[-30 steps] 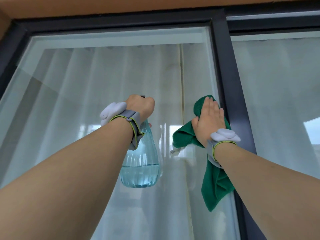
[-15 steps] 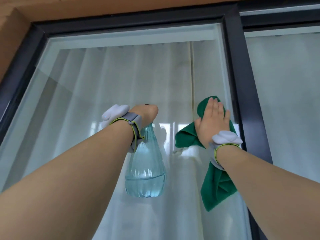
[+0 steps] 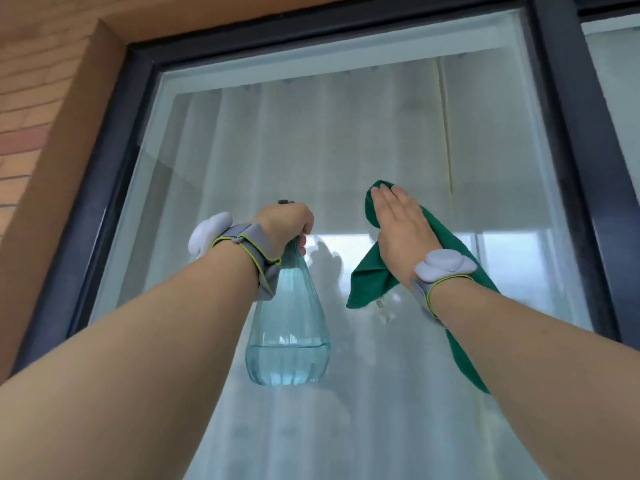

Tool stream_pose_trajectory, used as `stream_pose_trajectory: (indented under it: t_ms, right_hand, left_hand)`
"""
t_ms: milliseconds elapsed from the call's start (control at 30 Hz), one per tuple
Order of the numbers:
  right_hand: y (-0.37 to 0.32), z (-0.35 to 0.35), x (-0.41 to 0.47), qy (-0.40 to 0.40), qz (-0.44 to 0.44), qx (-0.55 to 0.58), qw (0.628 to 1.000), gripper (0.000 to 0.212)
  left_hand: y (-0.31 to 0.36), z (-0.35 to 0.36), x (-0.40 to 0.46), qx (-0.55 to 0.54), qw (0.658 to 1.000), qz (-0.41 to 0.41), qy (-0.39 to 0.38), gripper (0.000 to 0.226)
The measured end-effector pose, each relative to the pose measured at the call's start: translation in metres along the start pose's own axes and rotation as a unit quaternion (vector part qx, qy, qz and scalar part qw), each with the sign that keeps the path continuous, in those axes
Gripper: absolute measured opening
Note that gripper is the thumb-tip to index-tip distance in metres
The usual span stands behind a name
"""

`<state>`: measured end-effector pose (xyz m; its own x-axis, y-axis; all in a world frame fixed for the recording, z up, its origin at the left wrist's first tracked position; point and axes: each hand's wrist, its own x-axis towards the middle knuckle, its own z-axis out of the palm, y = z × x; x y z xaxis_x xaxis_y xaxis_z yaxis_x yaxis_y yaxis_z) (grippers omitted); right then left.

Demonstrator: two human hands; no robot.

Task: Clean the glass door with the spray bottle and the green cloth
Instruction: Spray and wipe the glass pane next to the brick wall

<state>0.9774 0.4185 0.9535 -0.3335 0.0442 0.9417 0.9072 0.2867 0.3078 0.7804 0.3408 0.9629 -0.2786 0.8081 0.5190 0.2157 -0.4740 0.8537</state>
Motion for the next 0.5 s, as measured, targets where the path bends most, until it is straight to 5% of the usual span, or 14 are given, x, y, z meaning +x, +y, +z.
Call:
stream_pose_trajectory:
  t_ms: [167,267,500]
  right_hand:
    - [-0.087,0.029,0.03,0.056,-0.051,0.011,0.997,0.076]
    - [-0.135,0.045,0.041,0.062,-0.086,0.009,0.994,0.077]
    - [-0.216,0.076,0.05,0.044,-0.142,0.013,0.989,0.064]
  left_hand:
    - [-0.017,-0.059,0.032,0.042,0.999,0.017,0.017,0.01]
    - [-0.038,-0.106,0.052,0.052,0.996,0.044,0.06,0.026]
    - [-0.085,-0.193,0.065,-0.066,0.992,0.035,0.097,0.004]
